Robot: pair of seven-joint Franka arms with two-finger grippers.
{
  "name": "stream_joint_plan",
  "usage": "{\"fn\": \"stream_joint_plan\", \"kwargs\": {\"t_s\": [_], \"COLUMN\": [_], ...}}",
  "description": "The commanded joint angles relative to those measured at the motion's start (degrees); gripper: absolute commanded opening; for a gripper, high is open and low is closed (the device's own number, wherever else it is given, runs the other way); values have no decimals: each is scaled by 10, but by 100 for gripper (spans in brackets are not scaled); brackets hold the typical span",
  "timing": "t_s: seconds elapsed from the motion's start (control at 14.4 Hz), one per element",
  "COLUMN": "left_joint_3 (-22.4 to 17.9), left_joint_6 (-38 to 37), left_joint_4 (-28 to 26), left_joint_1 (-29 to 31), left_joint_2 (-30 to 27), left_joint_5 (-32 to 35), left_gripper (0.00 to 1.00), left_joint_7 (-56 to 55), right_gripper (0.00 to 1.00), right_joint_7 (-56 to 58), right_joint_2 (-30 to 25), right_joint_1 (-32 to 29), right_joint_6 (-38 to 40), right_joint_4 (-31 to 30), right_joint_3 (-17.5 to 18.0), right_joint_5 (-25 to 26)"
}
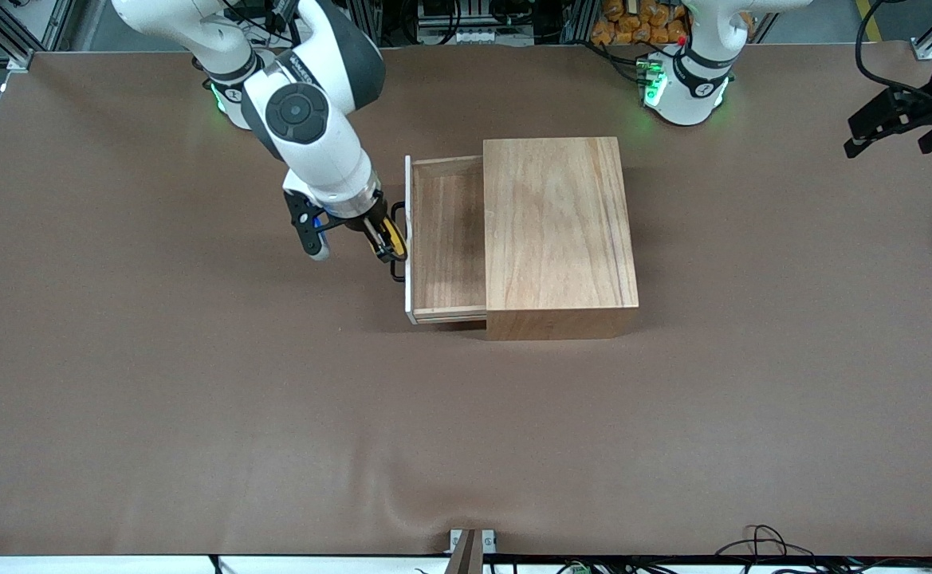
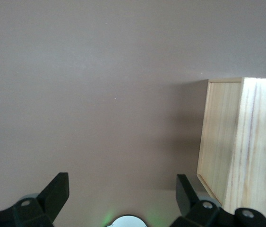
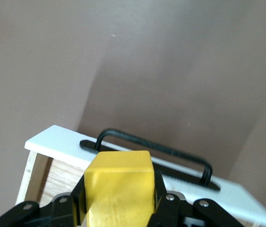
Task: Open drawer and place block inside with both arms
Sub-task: 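Lift the yellow cube and carry it over the open drawer, then lower the cube into the drawer and open the right gripper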
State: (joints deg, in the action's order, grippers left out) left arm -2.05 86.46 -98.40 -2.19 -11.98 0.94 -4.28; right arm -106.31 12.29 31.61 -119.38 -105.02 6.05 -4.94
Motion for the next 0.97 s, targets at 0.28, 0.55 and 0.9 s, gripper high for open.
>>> {"fn": "stream_joint_plan", "kwargs": {"t_s": [0.28,0.55,0.9], "left_joint_3": [6,6,7], "left_joint_6": [-11,-22,-19], "left_joint_4": [-3,0,-1], "left_joint_1": [18,19,19], "left_joint_2": [-13,-17,-17], "left_joint_5": [10,11,11], "left_gripper": [100,100,100], "left_joint_7": [9,9,9], "right_gripper": [16,17,21], "right_joint_7": [-197,-259,-288], "right_joint_2": [70,114,147], "right_joint_1": [41,61,86], "right_joint_6": [6,6,1], "right_joint_4": [60,103,114], "right_joint_3": [-7,-8,-9], "right_joint_5": [5,6,30]}}
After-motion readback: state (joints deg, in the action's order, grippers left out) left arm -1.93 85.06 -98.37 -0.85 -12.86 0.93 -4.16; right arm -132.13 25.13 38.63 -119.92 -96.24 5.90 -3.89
